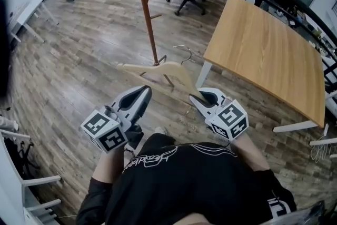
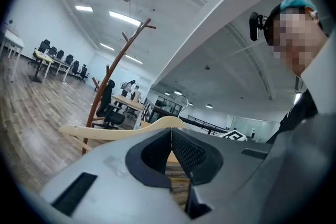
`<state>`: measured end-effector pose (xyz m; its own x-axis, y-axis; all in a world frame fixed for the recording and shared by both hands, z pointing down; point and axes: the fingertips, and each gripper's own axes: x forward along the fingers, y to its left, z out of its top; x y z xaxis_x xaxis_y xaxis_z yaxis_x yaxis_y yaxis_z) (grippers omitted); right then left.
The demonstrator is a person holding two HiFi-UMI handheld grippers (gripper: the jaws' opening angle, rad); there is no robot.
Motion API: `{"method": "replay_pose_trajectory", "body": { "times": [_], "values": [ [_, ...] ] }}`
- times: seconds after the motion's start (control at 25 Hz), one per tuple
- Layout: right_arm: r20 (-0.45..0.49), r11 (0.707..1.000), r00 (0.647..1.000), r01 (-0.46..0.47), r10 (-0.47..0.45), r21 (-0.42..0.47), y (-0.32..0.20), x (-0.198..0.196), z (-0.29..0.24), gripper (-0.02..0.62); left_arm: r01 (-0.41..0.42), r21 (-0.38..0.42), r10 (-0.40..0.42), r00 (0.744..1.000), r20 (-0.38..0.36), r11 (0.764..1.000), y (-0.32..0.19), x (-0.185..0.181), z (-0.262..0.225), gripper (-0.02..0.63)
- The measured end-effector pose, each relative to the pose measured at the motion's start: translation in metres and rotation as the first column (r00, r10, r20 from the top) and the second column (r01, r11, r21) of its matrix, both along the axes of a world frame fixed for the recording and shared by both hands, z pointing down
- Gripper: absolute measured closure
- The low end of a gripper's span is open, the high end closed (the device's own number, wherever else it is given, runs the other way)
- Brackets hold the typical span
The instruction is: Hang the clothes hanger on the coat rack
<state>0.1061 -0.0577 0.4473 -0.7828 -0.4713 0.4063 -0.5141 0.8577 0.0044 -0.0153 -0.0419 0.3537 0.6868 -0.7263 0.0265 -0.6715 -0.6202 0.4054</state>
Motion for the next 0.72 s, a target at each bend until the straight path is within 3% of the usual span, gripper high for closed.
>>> {"method": "replay_pose_trajectory", "body": {
  "times": [0.28,0.72],
  "values": [
    [-0.002,1.0,1.0,-0.008,0.008,0.014,-0.061,-0.019,-0.005,0.517,-0.014,0.025,0.014,1.0,-0.012,1.0,-0.06,-0.017,-0.004,0.597],
    [-0.007,1.0,1.0,-0.023,0.023,-0.006,-0.202,-0.072,-0.018,0.517,-0.032,-0.003,0.032,0.999,-0.032,0.999,-0.203,-0.068,-0.009,0.597]
  ]
}}
